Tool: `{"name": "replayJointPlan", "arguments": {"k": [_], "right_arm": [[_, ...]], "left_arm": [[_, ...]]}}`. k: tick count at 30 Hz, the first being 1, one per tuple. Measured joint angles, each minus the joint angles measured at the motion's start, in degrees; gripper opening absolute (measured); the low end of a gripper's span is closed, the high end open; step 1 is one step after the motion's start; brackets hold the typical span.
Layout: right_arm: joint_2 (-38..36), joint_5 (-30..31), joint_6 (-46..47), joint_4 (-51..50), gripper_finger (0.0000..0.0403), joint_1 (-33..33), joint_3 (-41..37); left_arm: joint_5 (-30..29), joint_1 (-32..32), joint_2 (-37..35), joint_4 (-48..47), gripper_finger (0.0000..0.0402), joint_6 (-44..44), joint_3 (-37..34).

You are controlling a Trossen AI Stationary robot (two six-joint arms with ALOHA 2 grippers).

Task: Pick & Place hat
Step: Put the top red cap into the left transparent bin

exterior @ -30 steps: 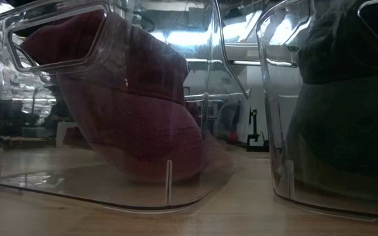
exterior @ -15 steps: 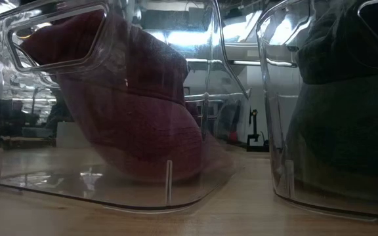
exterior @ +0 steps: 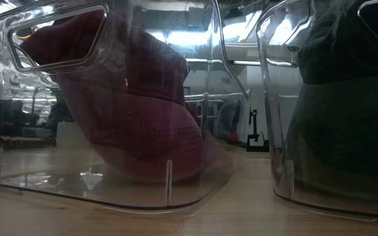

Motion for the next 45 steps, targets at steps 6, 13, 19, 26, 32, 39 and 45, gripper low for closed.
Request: {"name": "replayJointPlan", "arguments": {"k": [6, 13, 19, 26, 32, 39, 45], "right_arm": [[0.0, -0.01, 0.01, 0.01, 0.0034, 0.02, 0.0], [0.01, 0.0, 0.0, 0.02, 0.0034, 0.02, 0.0], [0.0, -0.01, -0.01, 0.02, 0.0034, 0.0, 0.0], [0.01, -0.01, 0.0, 0.02, 0.0034, 0.02, 0.0], [-0.01, -0.02, -0.01, 0.02, 0.0034, 0.02, 0.0], [0.01, -0.02, -0.01, 0.01, 0.0034, 0.01, 0.0], [0.01, -0.02, 0.01, 0.01, 0.0034, 0.02, 0.0]], "left_arm": [[-1.26, 0.07, -0.62, -2.41, 0.0003, -1.17, 0.29], [-2.38, 0.22, -2.52, -8.88, 0.0003, -3.35, -3.54], [2.58, 0.22, -7.08, -14.17, 0.0003, -9.16, -9.92], [7.33, 0.15, -11.52, -14.58, 0.0003, -16.71, -20.22], [7.06, 0.22, -12.24, -14.21, 0.0003, -21.33, -25.58], [12.86, 0.22, -12.31, -14.24, 0.0015, -28.8, -27.67], [13.29, 0.85, -14.83, -14.26, 0.0043, -31.86, -27.67]]}}
